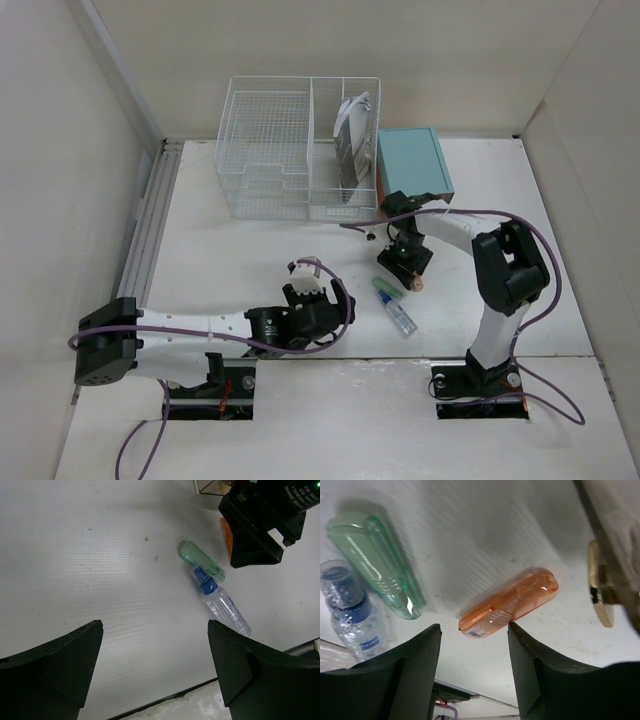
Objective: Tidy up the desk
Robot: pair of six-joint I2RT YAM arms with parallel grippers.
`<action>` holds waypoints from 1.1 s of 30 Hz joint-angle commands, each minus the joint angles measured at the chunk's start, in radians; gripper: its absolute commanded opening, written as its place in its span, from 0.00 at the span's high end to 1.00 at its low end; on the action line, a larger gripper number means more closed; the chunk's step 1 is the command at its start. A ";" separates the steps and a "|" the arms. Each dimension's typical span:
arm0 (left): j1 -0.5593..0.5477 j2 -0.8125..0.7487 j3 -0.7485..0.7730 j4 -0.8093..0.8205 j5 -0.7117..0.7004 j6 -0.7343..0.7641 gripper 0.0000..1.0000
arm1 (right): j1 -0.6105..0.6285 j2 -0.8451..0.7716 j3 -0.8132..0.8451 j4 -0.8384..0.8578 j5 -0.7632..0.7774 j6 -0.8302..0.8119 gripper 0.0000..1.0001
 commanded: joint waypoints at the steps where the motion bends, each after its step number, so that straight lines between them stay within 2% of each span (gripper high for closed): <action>1: -0.005 -0.035 -0.012 0.007 -0.024 0.010 0.17 | 0.027 0.041 0.004 0.004 -0.085 -0.039 0.39; 11: -0.005 -0.045 -0.012 0.007 -0.033 0.010 0.17 | 0.036 0.041 0.013 -0.028 -0.151 -0.082 0.39; 16: -0.005 -0.045 -0.012 0.007 -0.033 0.010 0.17 | 0.088 0.031 0.013 -0.037 -0.151 -0.082 0.39; 24: -0.005 -0.054 -0.012 -0.002 -0.033 0.010 0.17 | 0.088 0.041 0.013 -0.006 -0.056 -0.027 0.39; 33: -0.005 -0.063 -0.012 -0.012 -0.033 0.010 0.17 | 0.044 0.051 0.022 -0.006 0.004 -0.048 0.41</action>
